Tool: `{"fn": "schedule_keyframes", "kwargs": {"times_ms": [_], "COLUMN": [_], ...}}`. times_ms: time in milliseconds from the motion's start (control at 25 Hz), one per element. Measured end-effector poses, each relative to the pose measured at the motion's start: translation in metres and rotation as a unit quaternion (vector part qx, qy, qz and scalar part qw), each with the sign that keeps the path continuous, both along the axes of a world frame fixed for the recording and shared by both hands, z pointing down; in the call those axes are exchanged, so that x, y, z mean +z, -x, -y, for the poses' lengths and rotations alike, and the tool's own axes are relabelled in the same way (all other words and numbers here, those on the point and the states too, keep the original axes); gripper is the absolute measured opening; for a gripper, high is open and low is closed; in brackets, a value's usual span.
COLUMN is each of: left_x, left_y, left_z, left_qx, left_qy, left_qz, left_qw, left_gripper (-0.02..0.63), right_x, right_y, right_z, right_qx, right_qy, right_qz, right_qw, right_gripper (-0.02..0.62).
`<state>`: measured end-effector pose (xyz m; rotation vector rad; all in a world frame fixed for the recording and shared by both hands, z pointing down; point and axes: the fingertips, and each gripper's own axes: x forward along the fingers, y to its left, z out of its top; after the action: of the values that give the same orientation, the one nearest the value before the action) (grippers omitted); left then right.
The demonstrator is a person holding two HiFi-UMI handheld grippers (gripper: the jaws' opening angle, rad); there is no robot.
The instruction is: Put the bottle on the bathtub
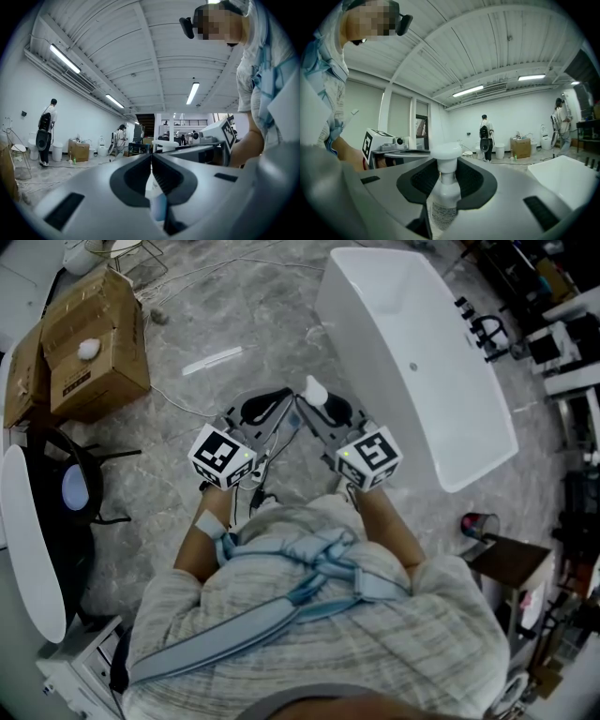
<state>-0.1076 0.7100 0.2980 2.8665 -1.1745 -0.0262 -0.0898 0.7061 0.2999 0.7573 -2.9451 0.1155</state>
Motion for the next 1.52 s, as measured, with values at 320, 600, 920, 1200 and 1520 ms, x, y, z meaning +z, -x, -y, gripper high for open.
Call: {"fn": "schedule_keyframes", "kwargs": {"times_ms": [320, 600, 920, 1200, 1520], "left_x": [0.006, 0.001, 0.001, 0.006, 0.009], "left_y": [-0.098, -0.195, -0.285, -0.348, -0.372], "left_z": [0.063, 0.114, 0.157, 0.176, 0.184], "left_qx": [0.011, 0.032, 0.036, 0.039, 0.04], "left_qy": [0.015, 0.019, 0.02, 0.028, 0.042], "left_qz": [0.003, 0.011, 0.013, 0.013, 0.019], "left_qw": [0.9998, 0.9993, 0.9991, 0.9988, 0.9981], "left_gripper": [0.006, 0.006, 0.006, 0.006, 0.006], "right_x": [0.005, 0.002, 0.002, 0.01, 0.013], "right_y": [-0.096, -0.197, -0.294, -0.359, -0.389], "right_z": [0.057, 0.113, 0.156, 0.175, 0.191], "right_qx": [-0.003, 0.027, 0.042, 0.05, 0.058], "right_qy": [0.0, 0.009, 0.005, 0.024, 0.032], "right_qz": [-0.011, -0.007, -0.004, -0.004, 0.008], "right_qw": [1.0, 1.0, 0.999, 0.998, 0.998], "right_gripper": [0.112, 0.112, 0.112, 0.112, 0.112]}}
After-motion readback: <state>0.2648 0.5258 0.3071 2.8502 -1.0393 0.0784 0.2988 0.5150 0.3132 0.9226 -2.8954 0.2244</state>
